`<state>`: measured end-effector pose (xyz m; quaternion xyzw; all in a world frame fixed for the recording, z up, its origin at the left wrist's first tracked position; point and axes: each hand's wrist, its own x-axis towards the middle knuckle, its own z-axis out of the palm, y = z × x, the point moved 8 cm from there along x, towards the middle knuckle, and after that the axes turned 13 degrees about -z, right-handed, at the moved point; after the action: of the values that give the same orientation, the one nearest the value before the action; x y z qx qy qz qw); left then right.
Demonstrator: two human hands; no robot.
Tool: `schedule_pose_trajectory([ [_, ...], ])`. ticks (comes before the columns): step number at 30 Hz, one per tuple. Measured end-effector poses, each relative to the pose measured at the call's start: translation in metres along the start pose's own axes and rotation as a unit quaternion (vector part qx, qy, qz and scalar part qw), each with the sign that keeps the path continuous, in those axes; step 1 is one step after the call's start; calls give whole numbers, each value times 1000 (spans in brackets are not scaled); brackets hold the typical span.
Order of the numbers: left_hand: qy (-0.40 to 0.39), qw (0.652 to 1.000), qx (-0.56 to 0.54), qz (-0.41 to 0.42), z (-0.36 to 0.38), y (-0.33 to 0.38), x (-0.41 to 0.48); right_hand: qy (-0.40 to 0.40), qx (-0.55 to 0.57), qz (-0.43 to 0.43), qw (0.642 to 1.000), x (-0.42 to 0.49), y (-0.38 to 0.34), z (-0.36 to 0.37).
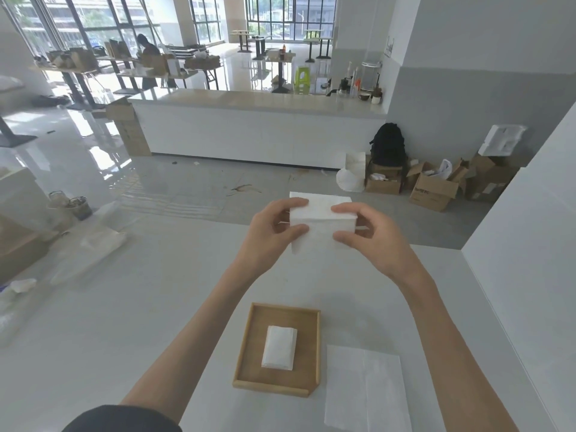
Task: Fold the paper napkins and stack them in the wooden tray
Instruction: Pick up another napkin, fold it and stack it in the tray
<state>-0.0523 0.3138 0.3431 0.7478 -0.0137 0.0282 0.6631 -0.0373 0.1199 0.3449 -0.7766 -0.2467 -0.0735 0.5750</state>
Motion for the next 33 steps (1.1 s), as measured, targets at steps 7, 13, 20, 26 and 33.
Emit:
schedule_pose_trajectory([
  [7, 52, 985, 154, 59, -2, 4, 3, 56, -41, -24, 997, 2, 0, -5],
  [13, 109, 952, 254, 130, 3, 17, -3, 86, -82, -48, 992, 6, -9, -13],
  [20, 32, 991, 125, 33, 3, 24, -1, 90, -69, -77, 991, 9, -21, -26],
  [26, -57, 996, -49, -45, 13, 13, 4, 95, 56, 0, 994, 11, -14, -27],
  [33, -44, 991, -104, -72, 6, 2, 7, 27, 17, 41, 999, 5, 3, -19],
])
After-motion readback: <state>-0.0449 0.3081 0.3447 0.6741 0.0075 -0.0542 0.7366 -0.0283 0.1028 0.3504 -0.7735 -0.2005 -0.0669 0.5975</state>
